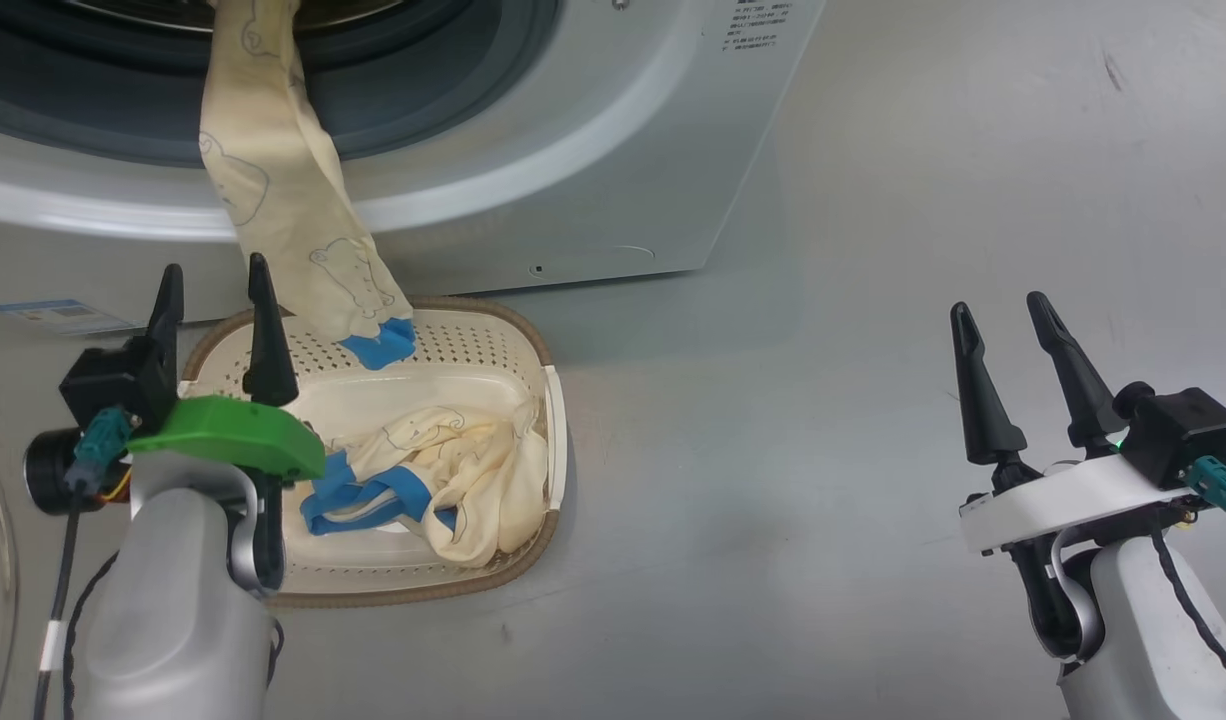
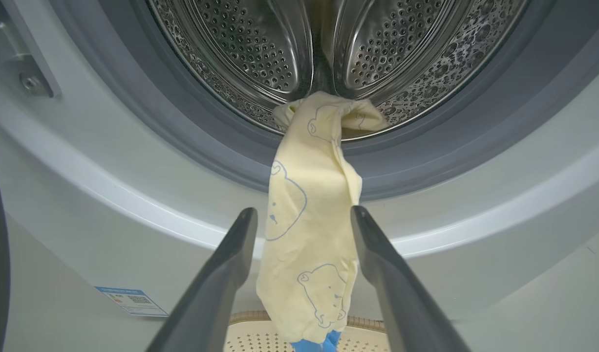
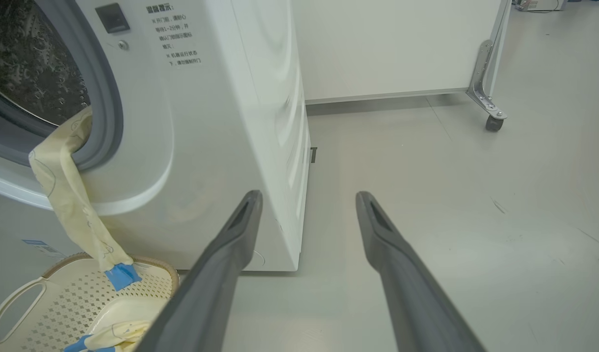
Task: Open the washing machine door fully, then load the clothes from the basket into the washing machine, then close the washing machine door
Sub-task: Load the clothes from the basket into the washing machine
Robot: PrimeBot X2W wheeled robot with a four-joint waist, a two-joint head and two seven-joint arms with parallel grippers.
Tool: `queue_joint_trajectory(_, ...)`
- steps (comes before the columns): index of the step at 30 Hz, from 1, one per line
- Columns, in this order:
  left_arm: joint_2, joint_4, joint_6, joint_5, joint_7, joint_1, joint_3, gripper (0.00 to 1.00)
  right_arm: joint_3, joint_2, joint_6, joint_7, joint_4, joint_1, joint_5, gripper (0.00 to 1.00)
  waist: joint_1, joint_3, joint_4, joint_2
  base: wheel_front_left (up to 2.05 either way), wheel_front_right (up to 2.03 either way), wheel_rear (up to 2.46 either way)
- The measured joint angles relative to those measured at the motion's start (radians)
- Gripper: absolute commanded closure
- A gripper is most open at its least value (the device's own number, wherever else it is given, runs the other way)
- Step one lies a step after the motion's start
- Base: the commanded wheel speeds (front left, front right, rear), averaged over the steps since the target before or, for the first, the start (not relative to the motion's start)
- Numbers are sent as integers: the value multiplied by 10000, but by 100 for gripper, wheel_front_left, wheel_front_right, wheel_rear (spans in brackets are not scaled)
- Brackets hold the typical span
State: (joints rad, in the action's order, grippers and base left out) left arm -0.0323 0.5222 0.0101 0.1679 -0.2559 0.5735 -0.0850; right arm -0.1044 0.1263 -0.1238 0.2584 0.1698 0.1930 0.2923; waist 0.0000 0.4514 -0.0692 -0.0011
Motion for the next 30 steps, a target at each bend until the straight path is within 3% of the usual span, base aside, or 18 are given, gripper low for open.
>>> queue_joint_trajectory(30, -2, -2263, -42, 399, 0, -2809, -349, 0, 196, 10, 0, 0, -2, -270, 0, 0, 0, -177, 254, 0, 0, 0, 0)
